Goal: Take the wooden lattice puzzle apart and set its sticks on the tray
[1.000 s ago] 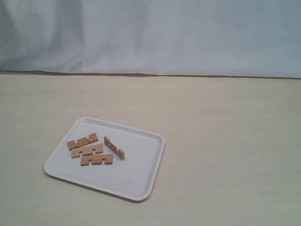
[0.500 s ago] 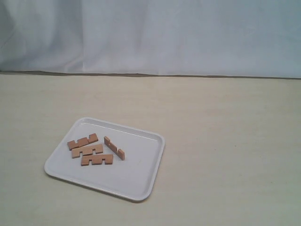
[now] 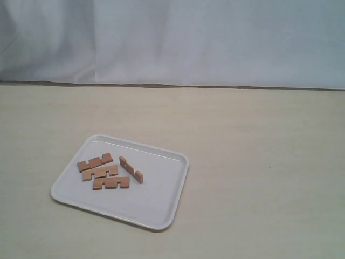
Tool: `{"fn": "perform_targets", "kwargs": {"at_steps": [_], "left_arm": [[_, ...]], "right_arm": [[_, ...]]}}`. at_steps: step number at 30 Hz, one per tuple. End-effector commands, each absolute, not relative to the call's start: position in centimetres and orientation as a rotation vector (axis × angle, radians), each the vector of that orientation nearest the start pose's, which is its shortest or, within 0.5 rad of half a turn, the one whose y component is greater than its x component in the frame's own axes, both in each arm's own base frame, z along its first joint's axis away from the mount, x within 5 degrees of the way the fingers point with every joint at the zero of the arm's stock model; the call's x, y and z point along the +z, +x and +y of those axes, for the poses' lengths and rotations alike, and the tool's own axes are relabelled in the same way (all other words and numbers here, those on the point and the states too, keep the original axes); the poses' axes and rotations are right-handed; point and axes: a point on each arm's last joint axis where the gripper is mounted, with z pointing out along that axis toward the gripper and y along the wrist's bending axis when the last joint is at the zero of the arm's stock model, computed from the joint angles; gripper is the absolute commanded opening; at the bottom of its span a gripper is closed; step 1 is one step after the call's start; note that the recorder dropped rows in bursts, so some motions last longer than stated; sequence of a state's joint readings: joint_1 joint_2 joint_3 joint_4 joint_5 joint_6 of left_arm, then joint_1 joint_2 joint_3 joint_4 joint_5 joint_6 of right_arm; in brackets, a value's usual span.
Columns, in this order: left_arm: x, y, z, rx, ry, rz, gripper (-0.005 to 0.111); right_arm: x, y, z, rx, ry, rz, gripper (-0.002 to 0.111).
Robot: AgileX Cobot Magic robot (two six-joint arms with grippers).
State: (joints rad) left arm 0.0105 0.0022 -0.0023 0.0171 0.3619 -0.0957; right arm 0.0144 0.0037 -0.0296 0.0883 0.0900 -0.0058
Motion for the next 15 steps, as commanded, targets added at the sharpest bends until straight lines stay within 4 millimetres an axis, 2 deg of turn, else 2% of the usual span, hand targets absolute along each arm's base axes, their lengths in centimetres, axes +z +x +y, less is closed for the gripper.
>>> {"fn": "perform_targets", "kwargs": {"at_steps": [1,15], "left_arm": [[18.13,5.32,0.08,-0.047,-0.082,1.836,0.000],[18.13,5.32,0.08,-0.047,-0.082,1.836,0.000]], "right_arm": [[20.14,5.64,0.18,0.068,0.031,1.614,0.004],[20.39,5.65,0.14,0.047,0.014,1.586,0.004]]}}
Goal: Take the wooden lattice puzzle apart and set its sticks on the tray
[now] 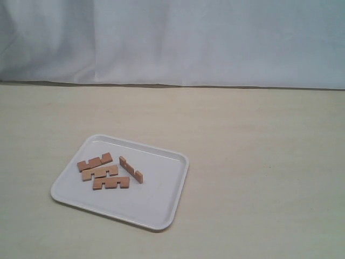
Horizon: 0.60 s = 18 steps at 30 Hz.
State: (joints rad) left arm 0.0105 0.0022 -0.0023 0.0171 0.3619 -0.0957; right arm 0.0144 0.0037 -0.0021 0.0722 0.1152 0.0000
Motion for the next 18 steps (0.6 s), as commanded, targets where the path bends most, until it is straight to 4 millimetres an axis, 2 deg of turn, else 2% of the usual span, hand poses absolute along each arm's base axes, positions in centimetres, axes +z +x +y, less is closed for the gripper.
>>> {"fn": "perform_targets", "kwargs": {"at_steps": [1,7,18], "left_arm": [[18.1,5.3,0.1,-0.047,-0.082,1.836,0.000],[18.1,5.3,0.1,-0.047,-0.082,1.836,0.000],[18.1,5.3,0.1,-0.047,-0.082,1.836,0.000]], "right_arm": [[20.4,5.6,0.1,0.040,0.007,1.586,0.004],[20.3,5.6,0.1,0.033,-0.001,1.599,0.004],[18.3,5.4,0.2,0.019,-0.026,1.819,0.004]]}}
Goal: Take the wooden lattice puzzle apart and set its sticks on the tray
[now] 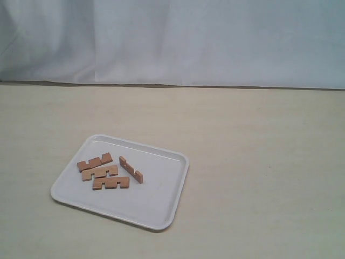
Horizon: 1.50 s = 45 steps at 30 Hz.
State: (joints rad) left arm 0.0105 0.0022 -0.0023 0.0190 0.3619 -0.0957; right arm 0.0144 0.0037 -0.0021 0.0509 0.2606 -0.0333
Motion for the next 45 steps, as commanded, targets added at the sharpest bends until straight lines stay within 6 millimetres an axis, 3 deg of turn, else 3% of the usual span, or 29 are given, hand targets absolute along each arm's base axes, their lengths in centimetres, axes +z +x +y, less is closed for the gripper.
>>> {"fn": "perform_targets", "kwargs": {"at_steps": [1,45], "left_arm": [[18.13,5.32,0.08,-0.047,-0.082,1.836,0.000],[18.11,5.32,0.09,-0.047,-0.083,1.839,0.000]], "right_arm": [[18.29,5.36,0.19,0.019,-0.026,1.819,0.004],[18.29,5.35,0.52,0.032,-0.077,1.818,0.004]]}}
